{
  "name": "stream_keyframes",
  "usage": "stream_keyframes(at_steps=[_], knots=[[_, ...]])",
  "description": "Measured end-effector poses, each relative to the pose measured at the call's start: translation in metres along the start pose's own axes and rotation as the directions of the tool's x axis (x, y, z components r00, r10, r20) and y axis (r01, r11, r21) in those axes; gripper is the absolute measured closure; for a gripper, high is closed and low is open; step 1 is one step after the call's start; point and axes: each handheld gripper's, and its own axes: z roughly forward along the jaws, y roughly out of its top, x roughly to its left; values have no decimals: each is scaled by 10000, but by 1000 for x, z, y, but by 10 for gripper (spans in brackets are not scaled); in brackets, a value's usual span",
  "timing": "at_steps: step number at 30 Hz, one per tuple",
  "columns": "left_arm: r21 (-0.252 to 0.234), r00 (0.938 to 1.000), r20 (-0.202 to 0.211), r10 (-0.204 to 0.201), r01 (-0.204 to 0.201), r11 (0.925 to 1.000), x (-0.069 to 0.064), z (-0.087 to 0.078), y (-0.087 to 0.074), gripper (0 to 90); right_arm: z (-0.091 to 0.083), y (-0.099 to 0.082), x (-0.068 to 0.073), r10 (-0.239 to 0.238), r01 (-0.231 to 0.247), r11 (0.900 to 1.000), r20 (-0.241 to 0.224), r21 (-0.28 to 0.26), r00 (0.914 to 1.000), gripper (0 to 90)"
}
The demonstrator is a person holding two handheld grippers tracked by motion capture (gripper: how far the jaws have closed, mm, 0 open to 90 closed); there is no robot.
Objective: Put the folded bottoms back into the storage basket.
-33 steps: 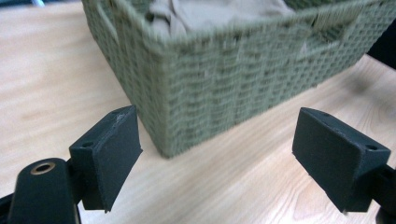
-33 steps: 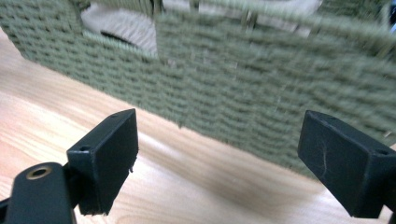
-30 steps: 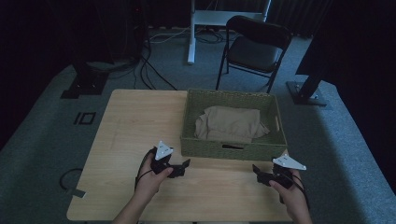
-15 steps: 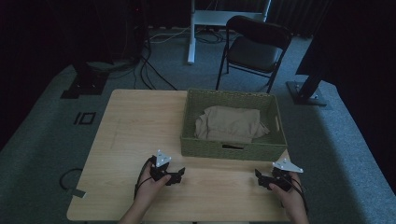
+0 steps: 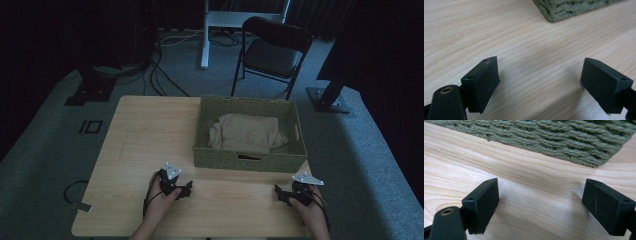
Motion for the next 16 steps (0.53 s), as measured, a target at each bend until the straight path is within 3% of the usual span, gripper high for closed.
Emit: stream_keyframes(at_steps=[5,16], knots=[[78,9980,-424,-458,462,9989,-1,0,-1,100,-1,-1,1,-23,23,10000,8,-18,10000,141],[53,9929,-831,-853,860,9963,1,-1,-1,99,-3,-3,6,377,-378,9993,424,1,9984,130]])
